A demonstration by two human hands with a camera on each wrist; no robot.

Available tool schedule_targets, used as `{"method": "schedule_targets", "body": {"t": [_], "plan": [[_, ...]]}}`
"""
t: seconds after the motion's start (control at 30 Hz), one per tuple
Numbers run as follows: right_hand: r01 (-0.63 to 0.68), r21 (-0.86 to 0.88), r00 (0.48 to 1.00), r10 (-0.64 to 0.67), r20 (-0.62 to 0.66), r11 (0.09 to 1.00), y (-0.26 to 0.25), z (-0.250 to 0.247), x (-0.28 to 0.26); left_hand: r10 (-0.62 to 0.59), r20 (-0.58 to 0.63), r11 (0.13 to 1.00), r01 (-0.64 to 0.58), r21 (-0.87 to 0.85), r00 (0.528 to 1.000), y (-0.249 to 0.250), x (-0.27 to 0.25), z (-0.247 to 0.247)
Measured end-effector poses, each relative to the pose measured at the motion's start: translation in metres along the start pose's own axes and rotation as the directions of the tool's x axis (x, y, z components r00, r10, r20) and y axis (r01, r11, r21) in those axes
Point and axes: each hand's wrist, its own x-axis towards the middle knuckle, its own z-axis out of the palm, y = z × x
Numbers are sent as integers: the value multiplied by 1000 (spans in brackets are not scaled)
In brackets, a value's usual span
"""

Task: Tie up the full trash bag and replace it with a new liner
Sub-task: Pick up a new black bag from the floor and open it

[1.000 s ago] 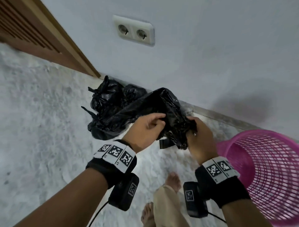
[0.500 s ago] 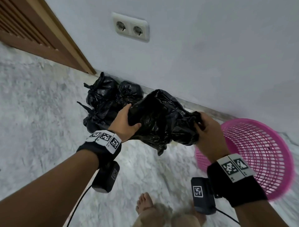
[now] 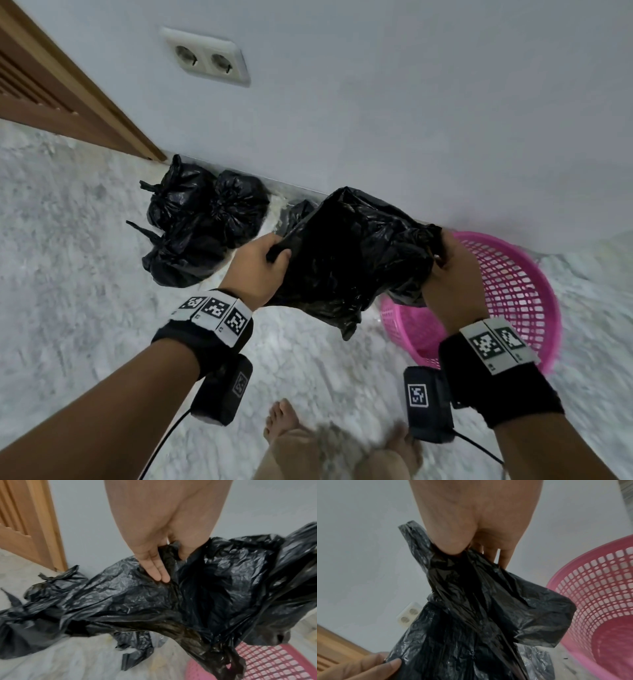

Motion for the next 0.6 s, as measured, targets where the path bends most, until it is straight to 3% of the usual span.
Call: {"method": "schedule_targets", "body": {"t": [0.13,0.2,0.27,0.37,0.47,0.53,0.6], "plan": [[-61,30,979,65,-192,998,12,-22,7,53,26,994,-50,-98,998,35,-1,20],[-86,-42,919,63,-389,995,18,-35,10,74,57,988,-66,-141,996,55,-3,31],[-131,-24,879,105,-465,991,20,-48,11,98,93,983,-81,-165,991,73,-7,40],[-149,63,917,161,-366,987,21,-72,7,122,160,982,-96,-162,980,98,-12,55],[-37,17,968,40,-246,999,21,-86,-3,140,199,981,-108,-162,970,123,-15,71],[-32,-40,997,29,-73,999,27,-89,-10,150,203,978,-115,-172,968,139,-15,79],[-76,-72,989,84,118,994,35,-90,-18,159,211,973,-116,-200,964,155,-15,88]]}}
